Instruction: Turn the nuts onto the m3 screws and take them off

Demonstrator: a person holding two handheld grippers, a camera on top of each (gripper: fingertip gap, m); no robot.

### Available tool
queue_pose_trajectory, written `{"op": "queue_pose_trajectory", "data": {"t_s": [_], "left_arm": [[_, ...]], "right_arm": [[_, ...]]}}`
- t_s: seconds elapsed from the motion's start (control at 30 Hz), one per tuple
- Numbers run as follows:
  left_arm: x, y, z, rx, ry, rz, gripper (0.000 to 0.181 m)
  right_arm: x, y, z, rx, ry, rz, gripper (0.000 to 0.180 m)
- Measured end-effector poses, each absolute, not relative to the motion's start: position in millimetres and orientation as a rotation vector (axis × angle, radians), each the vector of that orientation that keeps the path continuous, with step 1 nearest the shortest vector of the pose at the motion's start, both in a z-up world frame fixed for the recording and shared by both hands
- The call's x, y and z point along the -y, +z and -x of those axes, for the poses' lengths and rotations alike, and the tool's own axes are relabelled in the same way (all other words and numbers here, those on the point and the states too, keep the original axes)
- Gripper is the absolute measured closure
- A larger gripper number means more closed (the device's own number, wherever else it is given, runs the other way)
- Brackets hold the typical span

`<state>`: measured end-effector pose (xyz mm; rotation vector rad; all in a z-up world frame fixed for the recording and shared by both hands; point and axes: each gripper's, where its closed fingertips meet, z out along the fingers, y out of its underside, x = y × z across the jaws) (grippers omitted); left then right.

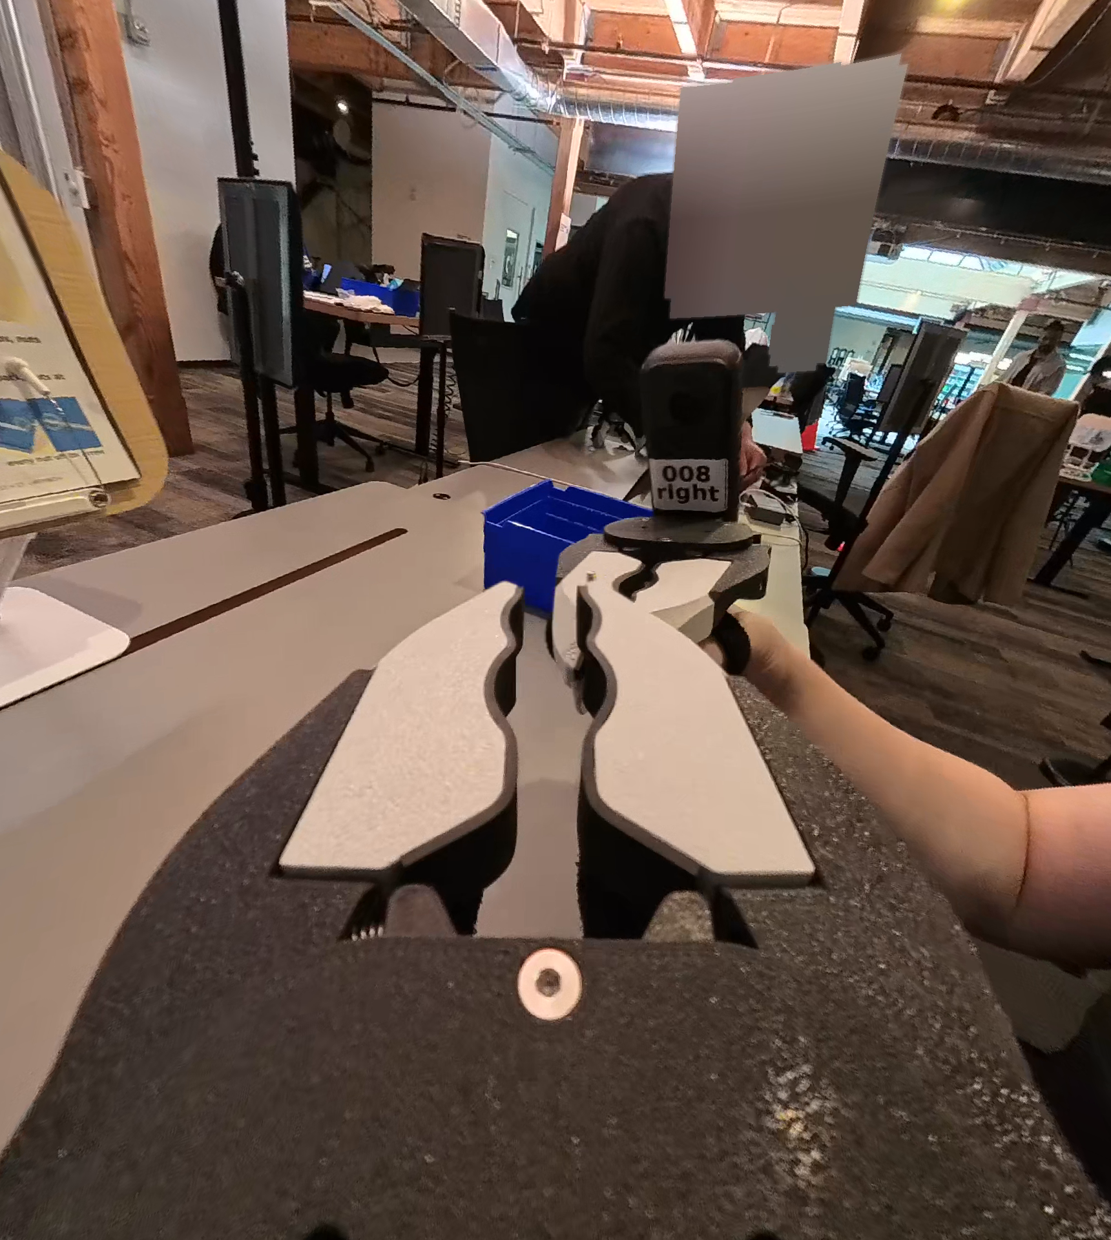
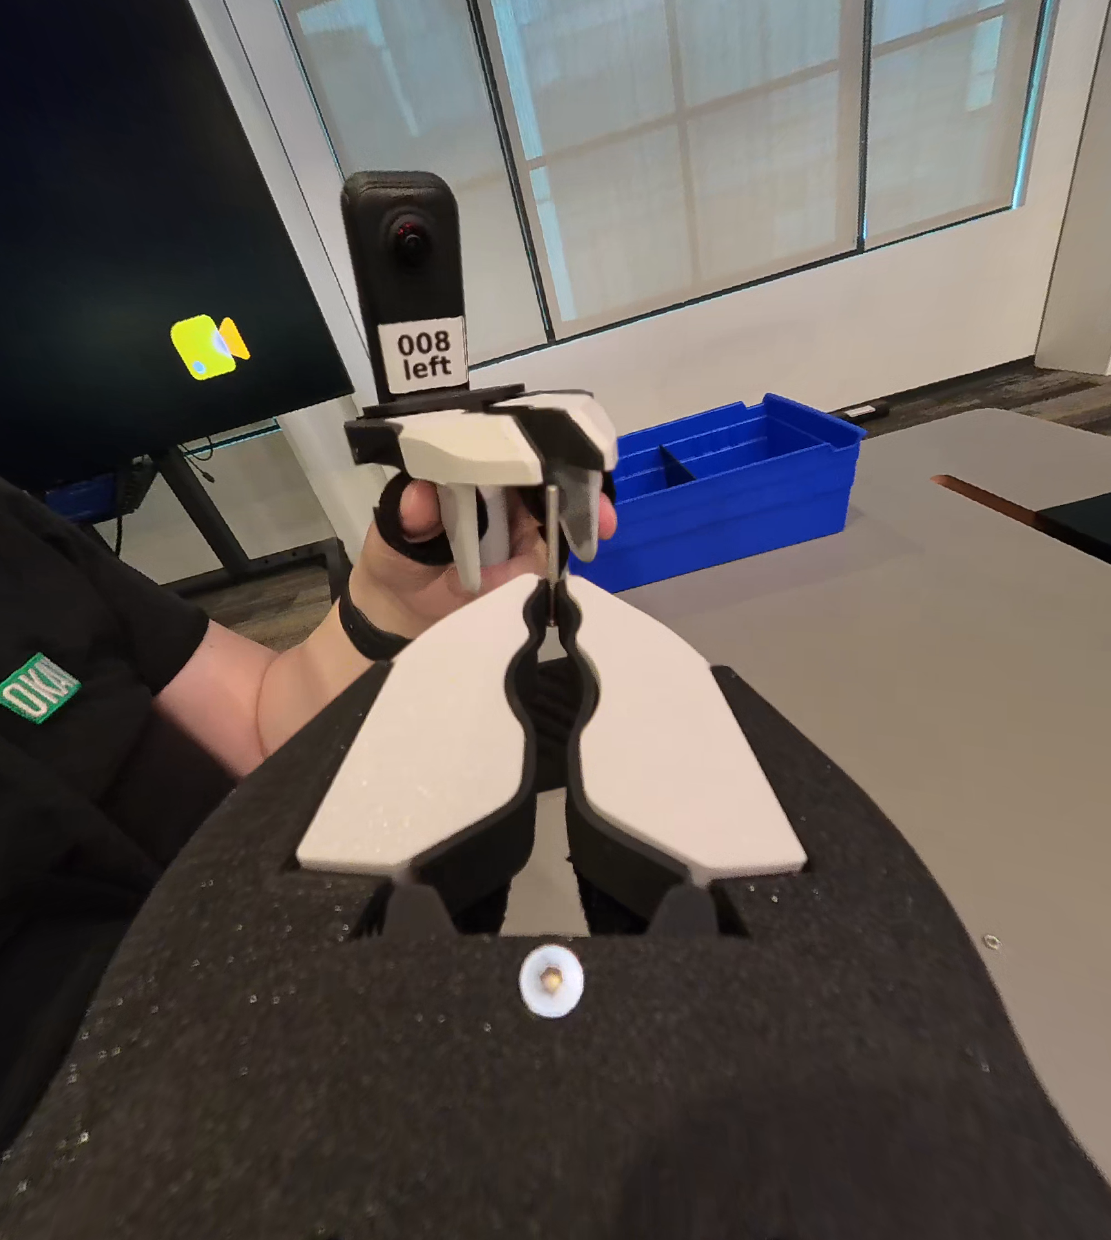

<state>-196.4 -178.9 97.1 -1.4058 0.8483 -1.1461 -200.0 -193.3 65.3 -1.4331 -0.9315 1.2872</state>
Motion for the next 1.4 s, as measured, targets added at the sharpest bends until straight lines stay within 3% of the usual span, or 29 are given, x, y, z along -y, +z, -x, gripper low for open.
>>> {"op": "queue_pose_trajectory", "data": {"t_s": [0.2, 0.47, 0.57, 0.7, 0.93, 1.4], "left_arm": [[165.0, 79.5, 206.0, -0.893, -1.007, 1.458, 0.168], [90.5, -62.2, 199.3, -1.524, -0.546, 1.635, 0.167], [79.3, -90.1, 189.7, -1.704, -0.458, 1.567, 0.164], [74.9, -110.2, 177.7, -1.89, -0.436, 1.472, 0.171], [53.7, -140.1, 174.6, -2.089, -0.384, 1.479, 0.166], [50.3, -150.6, 160.5, -2.158, -0.519, 1.466, 0.167]], "right_arm": [[186.8, 63.9, 188.8, 0.926, 1.231, 1.445, 0.178], [125.5, 40.1, 121.7, 0.872, 1.021, 1.467, 0.178], [98.7, 20.4, 102.9, 0.797, 1.032, 1.496, 0.178], [83.4, 12.6, 87.6, 0.7, 1.045, 1.399, 0.178], [82.6, -5.8, 79.7, 0.634, 1.099, 1.433, 0.178], [89.3, -5.0, 84.7, 0.675, 1.131, 1.446, 0.178]]}}
